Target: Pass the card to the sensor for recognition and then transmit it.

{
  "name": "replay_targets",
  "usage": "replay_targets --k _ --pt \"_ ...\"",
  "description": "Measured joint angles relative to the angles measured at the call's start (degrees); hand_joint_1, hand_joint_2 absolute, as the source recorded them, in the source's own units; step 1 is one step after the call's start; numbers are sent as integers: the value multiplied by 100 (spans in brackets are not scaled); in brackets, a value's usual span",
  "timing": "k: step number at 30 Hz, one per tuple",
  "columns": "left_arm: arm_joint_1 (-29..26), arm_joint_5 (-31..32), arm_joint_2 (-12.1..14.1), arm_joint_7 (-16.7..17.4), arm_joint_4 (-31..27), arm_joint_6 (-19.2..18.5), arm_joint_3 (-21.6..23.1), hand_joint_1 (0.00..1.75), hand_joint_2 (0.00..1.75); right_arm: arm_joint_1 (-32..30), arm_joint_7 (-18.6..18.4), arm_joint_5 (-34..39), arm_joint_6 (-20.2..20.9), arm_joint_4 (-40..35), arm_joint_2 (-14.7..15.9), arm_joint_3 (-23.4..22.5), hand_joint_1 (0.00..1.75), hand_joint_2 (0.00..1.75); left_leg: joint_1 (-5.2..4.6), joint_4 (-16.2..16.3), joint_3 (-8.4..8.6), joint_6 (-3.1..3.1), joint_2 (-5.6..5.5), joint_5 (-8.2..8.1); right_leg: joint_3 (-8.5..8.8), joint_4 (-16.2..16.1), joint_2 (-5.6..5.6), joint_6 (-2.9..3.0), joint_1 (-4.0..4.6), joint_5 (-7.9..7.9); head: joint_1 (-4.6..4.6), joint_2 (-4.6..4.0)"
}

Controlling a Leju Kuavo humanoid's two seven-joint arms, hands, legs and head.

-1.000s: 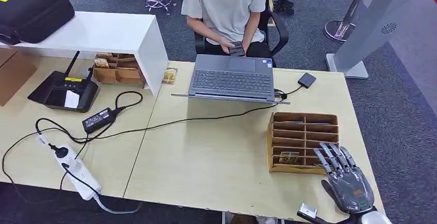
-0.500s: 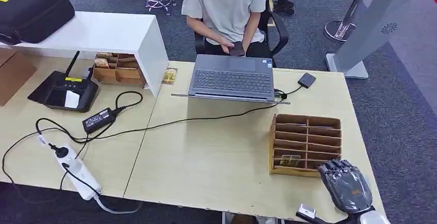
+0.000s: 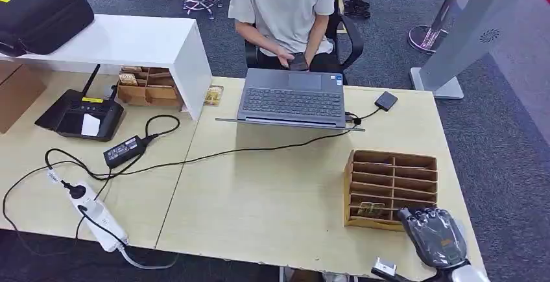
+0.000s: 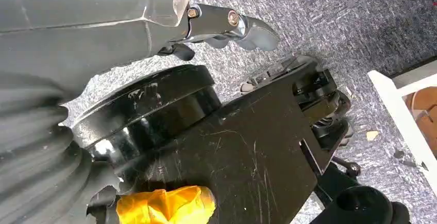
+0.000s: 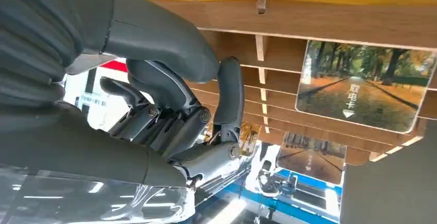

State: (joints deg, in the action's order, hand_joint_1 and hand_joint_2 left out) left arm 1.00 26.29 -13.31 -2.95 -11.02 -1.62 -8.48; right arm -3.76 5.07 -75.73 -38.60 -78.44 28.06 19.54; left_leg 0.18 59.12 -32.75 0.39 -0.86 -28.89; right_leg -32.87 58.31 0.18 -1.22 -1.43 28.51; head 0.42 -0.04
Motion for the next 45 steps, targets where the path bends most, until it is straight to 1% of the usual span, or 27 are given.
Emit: replay_targets --k 15,25,33,45 --pt "1 2 0 20 0 0 -2 0 175 2 2 4 -2 -17 -2 44 175 175 0 0 0 0 0 0 0 0 0 0 0 0 0 0" --pt "3 17 0 33 0 0 -37 0 175 5 20 7 -26 -450 0 22 175 175 0 0 1 0 1 0 0 0 1 0 0 0 0 0" --pt "2 17 0 33 0 0 -44 0 175 -2 61 4 -35 -813 20 -105 175 175 0 0 1 0 1 0 0 0 1 0 0 0 0 0" --pt "2 17 0 33 0 0 -46 0 175 -39 66 7 -42 -1021 68 -155 175 175 0 0 1 0 1 0 0 0 1 0 0 0 0 0"
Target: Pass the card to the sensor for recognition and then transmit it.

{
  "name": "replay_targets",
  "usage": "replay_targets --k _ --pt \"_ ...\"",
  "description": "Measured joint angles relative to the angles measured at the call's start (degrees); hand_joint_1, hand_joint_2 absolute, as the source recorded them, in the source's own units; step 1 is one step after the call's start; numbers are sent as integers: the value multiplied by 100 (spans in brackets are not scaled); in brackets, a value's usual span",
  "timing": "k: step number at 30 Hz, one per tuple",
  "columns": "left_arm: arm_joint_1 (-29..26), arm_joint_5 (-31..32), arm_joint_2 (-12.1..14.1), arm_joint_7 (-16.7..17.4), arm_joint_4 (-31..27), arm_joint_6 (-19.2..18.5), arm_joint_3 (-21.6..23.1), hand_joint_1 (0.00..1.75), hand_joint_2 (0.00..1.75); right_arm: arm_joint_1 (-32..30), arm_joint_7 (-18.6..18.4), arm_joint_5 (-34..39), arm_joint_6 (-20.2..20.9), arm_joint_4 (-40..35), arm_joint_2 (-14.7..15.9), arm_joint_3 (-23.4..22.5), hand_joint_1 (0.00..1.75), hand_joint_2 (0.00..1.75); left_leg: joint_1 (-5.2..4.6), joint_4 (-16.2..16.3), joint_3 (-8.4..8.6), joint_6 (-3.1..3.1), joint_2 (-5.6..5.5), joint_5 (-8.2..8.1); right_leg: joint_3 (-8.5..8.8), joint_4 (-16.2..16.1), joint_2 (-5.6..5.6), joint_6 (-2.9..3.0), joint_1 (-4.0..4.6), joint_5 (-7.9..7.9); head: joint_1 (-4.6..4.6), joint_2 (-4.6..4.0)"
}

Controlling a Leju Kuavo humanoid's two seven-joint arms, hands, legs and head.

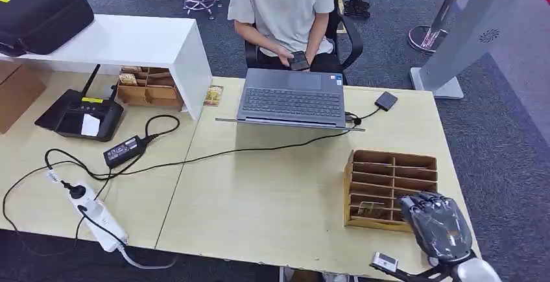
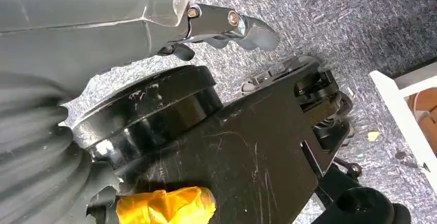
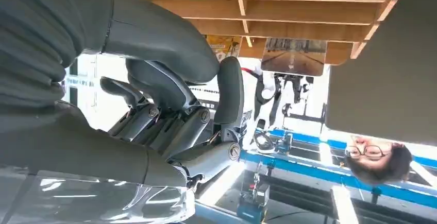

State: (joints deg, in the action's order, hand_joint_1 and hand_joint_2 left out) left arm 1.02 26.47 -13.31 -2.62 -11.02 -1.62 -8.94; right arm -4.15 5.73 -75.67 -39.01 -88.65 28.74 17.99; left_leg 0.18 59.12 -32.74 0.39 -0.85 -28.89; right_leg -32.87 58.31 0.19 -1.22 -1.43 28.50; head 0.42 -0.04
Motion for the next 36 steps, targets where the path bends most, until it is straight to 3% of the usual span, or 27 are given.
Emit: replay_targets --k 3,4,5,9,17,23,36 --pt "0 -2 0 0 0 2 -2 0 175 -28 0 2 -11 -50 15 -22 175 175 0 0 0 0 0 0 0 0 0 0 0 0 0 0" --pt "0 -4 0 0 0 2 -4 0 175 -58 -2 0 -20 -88 28 -46 23 175 0 0 0 0 -1 0 0 0 -1 0 0 0 0 0" --pt "0 -9 0 0 0 4 -11 0 175 -96 -2 -2 -31 -127 50 -66 0 175 0 0 0 0 -1 0 0 -1 -1 0 0 0 -2 0" --pt "-7 -68 0 0 0 11 -85 0 175 -449 -155 -133 -48 -454 188 -218 0 175 -1 1 0 -1 -4 -1 -1 -3 -3 -1 0 1 -2 0" --pt "-31 -192 0 -50 0 61 -232 0 175 -1806 -770 -553 -59 -1576 488 -750 0 175 -1 0 -1 -3 -5 -11 -2 -3 -5 1 -1 6 -2 0" --pt "-53 -278 0 -120 0 114 -341 0 175 -2771 -1421 -660 -59 -2376 923 -981 0 175 -1 0 -1 -3 -1 -11 -1 -3 -1 0 -1 7 0 0" --pt "-54 -282 -2 -138 0 118 -409 0 175 -3219 -1615 -656 -59 -2874 1180 -1041 0 175 0 1 3 -3 4 -11 1 -3 2 0 -1 6 2 0"
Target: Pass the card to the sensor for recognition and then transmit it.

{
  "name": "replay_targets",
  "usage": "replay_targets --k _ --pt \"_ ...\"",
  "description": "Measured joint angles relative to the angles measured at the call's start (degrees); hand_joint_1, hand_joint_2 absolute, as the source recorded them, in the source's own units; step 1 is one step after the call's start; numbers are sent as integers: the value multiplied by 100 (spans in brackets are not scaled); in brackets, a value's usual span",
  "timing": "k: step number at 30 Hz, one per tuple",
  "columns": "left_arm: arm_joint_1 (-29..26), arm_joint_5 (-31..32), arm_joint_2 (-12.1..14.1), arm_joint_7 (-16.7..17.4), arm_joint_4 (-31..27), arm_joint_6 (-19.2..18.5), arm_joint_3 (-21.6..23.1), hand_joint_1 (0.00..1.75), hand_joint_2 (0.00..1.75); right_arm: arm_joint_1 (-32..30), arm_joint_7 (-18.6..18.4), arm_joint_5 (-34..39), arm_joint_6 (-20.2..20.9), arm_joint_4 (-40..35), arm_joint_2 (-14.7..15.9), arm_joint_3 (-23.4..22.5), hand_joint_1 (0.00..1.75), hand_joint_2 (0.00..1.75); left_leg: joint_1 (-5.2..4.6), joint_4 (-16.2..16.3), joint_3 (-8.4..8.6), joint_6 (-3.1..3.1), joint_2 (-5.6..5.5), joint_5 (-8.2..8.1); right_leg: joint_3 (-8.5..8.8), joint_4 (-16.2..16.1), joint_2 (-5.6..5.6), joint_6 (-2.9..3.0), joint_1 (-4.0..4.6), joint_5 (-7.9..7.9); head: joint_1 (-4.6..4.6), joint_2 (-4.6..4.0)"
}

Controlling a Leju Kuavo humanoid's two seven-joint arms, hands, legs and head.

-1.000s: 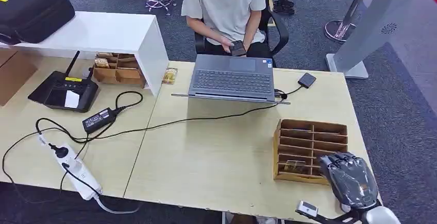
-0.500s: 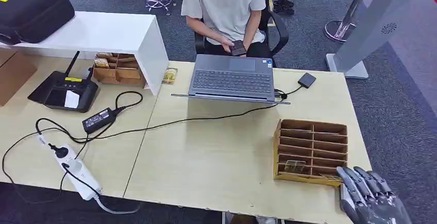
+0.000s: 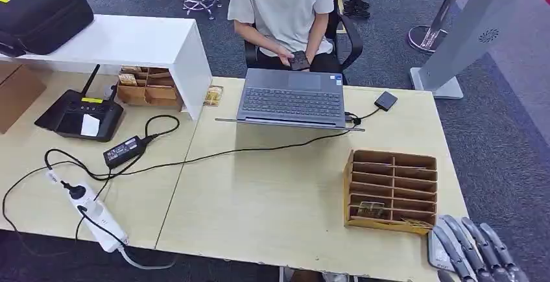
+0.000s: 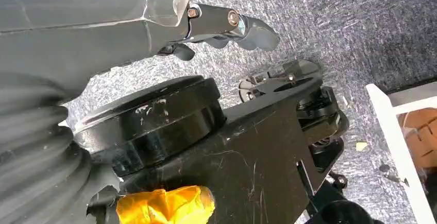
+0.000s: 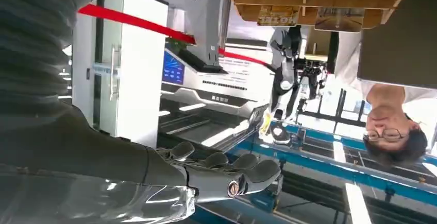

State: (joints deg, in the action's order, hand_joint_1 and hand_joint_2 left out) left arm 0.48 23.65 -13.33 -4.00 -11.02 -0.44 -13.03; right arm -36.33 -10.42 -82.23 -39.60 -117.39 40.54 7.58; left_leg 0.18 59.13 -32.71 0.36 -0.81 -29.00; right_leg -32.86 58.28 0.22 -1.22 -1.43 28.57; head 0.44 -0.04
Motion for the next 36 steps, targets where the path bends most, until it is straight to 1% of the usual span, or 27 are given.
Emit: replay_targets --k 2,4,8,10,14,15,18,21,27,30,36 --pt "0 54 -2 0 0 0 -2 0 175 112 -7 2 0 96 -9 57 0 175 0 0 1 0 3 0 0 0 3 0 0 0 -2 0" --pt "4 109 -11 4 0 -7 -2 0 175 374 105 46 0 359 -70 180 0 175 1 0 5 0 13 0 1 0 13 0 1 0 -2 0" --pt "7 221 -31 28 0 -11 -2 0 175 932 587 214 0 1039 -447 350 0 175 1 0 8 0 14 0 2 0 15 2 1 -3 -4 0" --pt "9 232 -39 31 0 -15 -2 0 175 1124 656 240 0 1294 -604 400 0 175 -1 0 10 0 10 1 4 1 11 2 -2 -3 -4 0" --pt "8 241 -46 33 0 -15 -2 0 175 1323 715 254 0 1541 -756 459 0 175 0 0 9 0 11 1 5 2 11 2 1 -2 -4 0" --pt "8 278 -48 35 0 -18 -2 0 175 1401 842 326 0 1624 -809 472 0 175 3 -1 8 1 13 0 5 2 14 2 3 -2 -2 0" --pt "23 339 -52 92 0 -33 -2 0 175 1758 1282 456 0 2124 -1090 514 0 175 4 -1 10 1 16 0 5 1 17 2 4 -2 -4 0" --pt "35 378 -52 133 0 -57 -2 0 175 2114 1567 522 0 2624 -1358 545 0 175 4 0 10 1 14 1 6 2 15 2 4 -2 -2 0" --pt "46 422 -52 146 0 -77 -2 0 175 2522 1766 538 0 3231 -1679 562 0 175 4 0 10 2 12 2 8 2 14 2 4 -3 -2 0" --pt "53 435 -52 160 0 -98 -2 0 175 2624 1792 538 0 3392 -1770 562 0 175 4 0 9 2 12 2 8 2 14 2 4 -2 -2 0" --pt "57 437 -52 186 0 -103 -2 0 175 2744 1807 542 0 3604 -1855 562 0 175 4 0 8 2 12 1 7 2 13 2 4 -2 -2 0"
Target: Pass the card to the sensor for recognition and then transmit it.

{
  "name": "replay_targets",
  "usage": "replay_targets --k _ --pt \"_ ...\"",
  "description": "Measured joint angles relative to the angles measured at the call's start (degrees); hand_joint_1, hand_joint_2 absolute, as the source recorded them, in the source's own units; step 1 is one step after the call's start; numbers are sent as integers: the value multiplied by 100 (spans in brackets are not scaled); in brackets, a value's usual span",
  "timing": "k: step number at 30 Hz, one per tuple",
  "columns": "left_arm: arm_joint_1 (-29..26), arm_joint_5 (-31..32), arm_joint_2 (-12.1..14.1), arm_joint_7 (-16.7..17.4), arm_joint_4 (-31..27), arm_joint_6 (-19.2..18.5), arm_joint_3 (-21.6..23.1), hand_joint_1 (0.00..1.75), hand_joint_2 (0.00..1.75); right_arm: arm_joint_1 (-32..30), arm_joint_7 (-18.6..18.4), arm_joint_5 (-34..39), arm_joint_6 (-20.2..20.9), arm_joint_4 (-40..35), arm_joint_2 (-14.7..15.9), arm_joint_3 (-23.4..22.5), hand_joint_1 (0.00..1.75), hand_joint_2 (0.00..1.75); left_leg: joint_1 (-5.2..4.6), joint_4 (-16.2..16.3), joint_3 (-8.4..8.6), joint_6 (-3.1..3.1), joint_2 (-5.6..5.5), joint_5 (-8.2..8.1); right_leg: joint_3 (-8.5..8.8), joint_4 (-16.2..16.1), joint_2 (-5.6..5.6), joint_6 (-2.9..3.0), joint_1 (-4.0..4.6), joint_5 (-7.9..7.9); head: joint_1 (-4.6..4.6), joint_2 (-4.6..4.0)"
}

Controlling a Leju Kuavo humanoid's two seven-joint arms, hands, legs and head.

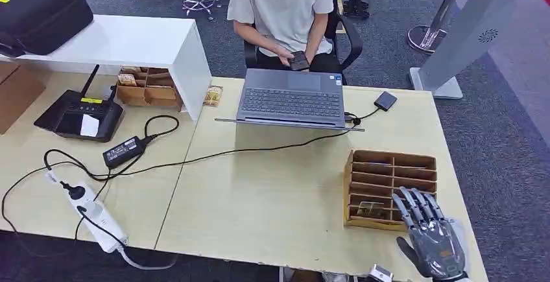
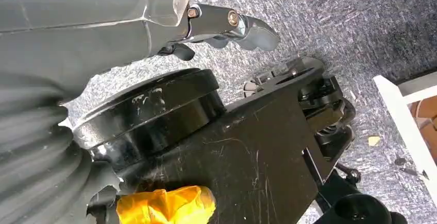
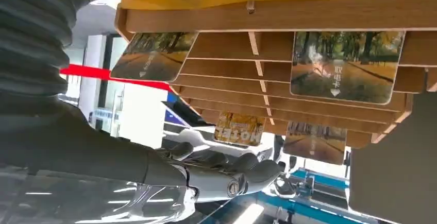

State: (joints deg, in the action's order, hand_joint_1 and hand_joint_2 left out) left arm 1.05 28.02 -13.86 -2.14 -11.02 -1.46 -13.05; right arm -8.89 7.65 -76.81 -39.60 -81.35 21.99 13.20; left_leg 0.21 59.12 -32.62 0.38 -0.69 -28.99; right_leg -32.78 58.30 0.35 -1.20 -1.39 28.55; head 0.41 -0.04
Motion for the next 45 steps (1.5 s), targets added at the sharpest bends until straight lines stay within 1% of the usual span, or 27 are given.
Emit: replay_targets --k 7,11,21,28,45 --pt "3 18 0 15 0 -9 0 0 175 37 -2 -92 0 94 -55 -48 0 175 0 0 0 0 0 0 0 0 0 0 0 0 0 0" --pt "4 31 0 17 0 -11 0 0 175 34 -55 -243 -2 59 -61 -218 0 175 0 0 0 0 0 0 0 0 0 0 0 0 0 0" --pt "5 33 4 22 0 -11 0 0 175 -23 -44 -275 -2 -94 -61 -573 0 175 -1 0 1 0 0 0 0 0 0 0 0 0 0 2" --pt "5 33 7 22 0 -9 0 0 175 -78 -42 -243 -2 -157 -61 -739 0 175 -1 0 1 0 0 0 0 0 0 0 0 0 0 0" --pt "5 17 7 22 0 -4 0 0 175 -222 -42 -216 -2 -205 -57 -905 0 175 -1 0 1 -1 0 0 0 -1 0 0 0 0 0 0"
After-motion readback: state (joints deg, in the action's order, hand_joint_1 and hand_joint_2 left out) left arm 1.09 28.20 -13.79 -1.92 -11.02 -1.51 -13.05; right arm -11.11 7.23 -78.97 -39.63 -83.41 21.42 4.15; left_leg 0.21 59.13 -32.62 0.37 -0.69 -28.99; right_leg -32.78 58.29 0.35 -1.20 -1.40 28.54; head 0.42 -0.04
